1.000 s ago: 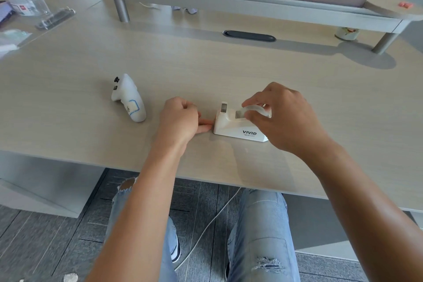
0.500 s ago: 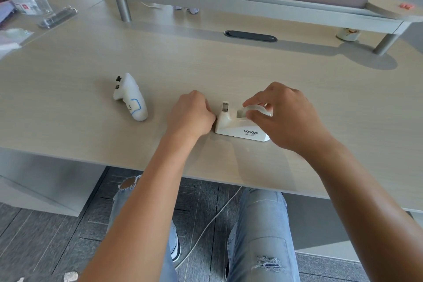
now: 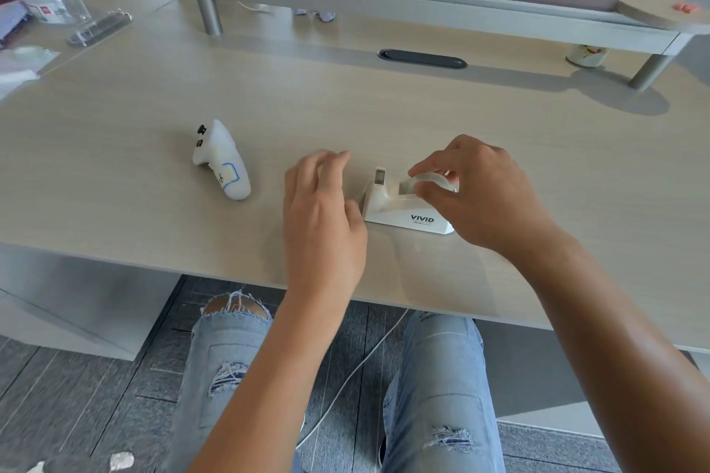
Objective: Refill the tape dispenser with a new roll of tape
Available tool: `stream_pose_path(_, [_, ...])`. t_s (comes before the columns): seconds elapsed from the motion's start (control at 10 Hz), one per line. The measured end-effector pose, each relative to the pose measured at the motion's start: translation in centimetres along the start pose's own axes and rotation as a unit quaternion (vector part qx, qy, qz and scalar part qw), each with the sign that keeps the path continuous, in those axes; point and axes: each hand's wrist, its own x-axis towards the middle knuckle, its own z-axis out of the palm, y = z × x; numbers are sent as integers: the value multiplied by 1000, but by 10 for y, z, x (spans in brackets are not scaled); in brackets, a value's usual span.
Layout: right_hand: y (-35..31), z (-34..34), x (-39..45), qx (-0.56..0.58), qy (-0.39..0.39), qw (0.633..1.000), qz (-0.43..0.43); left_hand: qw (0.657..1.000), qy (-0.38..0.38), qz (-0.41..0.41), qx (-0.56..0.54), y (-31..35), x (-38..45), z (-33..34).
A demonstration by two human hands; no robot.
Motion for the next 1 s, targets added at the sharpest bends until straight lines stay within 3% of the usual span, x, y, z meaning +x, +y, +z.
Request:
stream_pose_path(0.1, [-1,0,0,-2,1,1000,2,998,51,-14,-23,-1,1,-1])
stream_pose_path(0.2, [-1,0,-1,-3,-1,1000,4,997,49,-36,-51,-3,3,0])
stream_pose_path(0.4, [0,1,0,-2,4,1000,5,992,-91,-25,-85,8,-3,12])
stream_pose_path(0.7, [1,2,-1,1,7,1000,7,989,-85,-64,-104,14,-9,21])
stream_pose_path(1.0, [4,7,-14,46,61,997,11,988,-81,-90,-94,9,-9,25])
